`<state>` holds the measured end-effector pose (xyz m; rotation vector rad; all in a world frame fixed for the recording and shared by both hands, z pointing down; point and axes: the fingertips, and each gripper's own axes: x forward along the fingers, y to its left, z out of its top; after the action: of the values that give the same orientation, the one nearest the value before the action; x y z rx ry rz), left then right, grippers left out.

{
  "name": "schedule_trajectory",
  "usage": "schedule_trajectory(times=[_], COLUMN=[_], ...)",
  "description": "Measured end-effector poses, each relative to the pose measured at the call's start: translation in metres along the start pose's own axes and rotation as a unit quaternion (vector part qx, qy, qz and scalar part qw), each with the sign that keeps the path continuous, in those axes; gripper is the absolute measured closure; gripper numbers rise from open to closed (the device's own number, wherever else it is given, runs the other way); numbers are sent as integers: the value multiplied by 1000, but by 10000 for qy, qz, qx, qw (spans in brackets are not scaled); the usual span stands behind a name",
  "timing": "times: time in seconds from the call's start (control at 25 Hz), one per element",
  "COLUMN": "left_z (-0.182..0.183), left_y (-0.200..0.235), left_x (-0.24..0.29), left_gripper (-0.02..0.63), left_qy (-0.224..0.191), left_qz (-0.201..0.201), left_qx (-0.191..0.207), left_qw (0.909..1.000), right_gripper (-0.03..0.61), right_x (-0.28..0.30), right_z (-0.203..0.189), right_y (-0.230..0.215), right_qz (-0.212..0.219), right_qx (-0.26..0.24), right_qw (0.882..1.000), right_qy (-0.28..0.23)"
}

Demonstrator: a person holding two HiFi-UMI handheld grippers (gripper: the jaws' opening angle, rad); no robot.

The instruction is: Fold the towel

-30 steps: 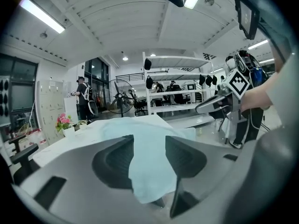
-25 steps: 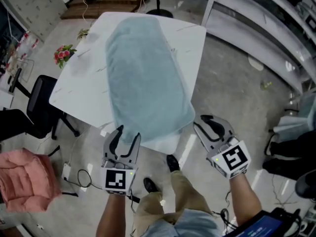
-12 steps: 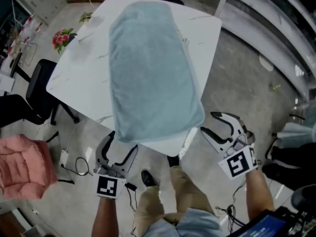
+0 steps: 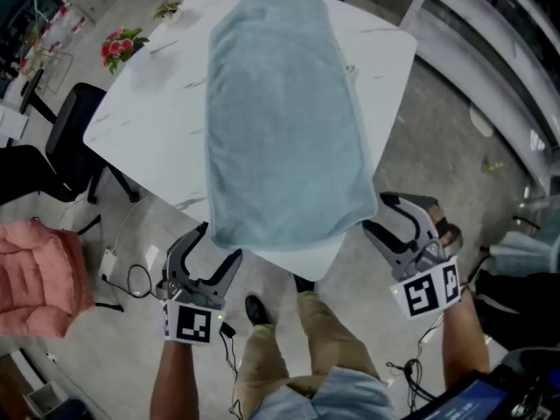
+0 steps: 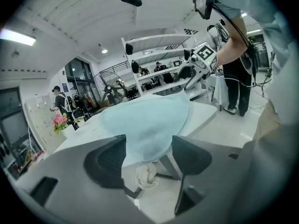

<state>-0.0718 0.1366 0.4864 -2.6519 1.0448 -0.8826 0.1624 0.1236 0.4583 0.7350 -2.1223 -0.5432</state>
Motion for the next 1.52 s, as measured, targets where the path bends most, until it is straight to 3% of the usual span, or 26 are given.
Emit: schedule_trajectory(times=[0.16, 0.32, 0.52, 0.64, 0.68, 0.92, 1.0, 1.04, 1.12, 1.32, 1.44, 1.52], left_z=[-1, -2, -7, -13, -13, -5, -5, -7, -15, -37, -39, -39], left_y=[0, -7, -15, -19, -20, -10, -5, -3, -4, -9, -8, -10], left_x=[2, 7, 11, 8, 8, 2, 1, 1, 0, 5, 8, 9], left_gripper=[342, 444, 522, 572, 585, 576, 441, 406, 382, 384, 464, 490], left_qy=[89, 154, 48, 73, 95, 222, 232, 246, 296, 576, 607, 623], left_qz=[-208, -430, -529, -550, -552, -341, -310, -327, -403, -464, -437, -486], left_qx=[134, 192, 166, 132, 127, 163, 104, 67, 27, 391, 667, 844], left_qw=[9997, 9988, 9985, 9984, 9983, 9990, 9992, 9991, 9987, 9965, 9950, 9933], right_gripper=[314, 329, 410, 529, 534, 522, 426, 387, 370, 353, 354, 392], right_x=[4, 5, 10, 10, 10, 6, 4, 4, 4, 13, 20, 22], right_z=[4, 0, -8, -8, -8, -3, -1, 0, 1, -3, -6, -7], right_y=[2, 10, 25, 30, 31, 30, 31, 31, 30, 34, 36, 36], right_qz=[148, 408, 719, 779, 792, 830, 950, 1008, 1100, 1208, 1197, 1161], right_qx=[-437, -792, -963, -953, -932, -721, -636, -621, -664, -975, -1125, -1198], right_qw=[9989, 9958, 9923, 9920, 9921, 9939, 9934, 9930, 9917, 9878, 9864, 9859], right_qy=[50, 186, 302, 286, 267, 69, 51, 43, 35, 79, 99, 101])
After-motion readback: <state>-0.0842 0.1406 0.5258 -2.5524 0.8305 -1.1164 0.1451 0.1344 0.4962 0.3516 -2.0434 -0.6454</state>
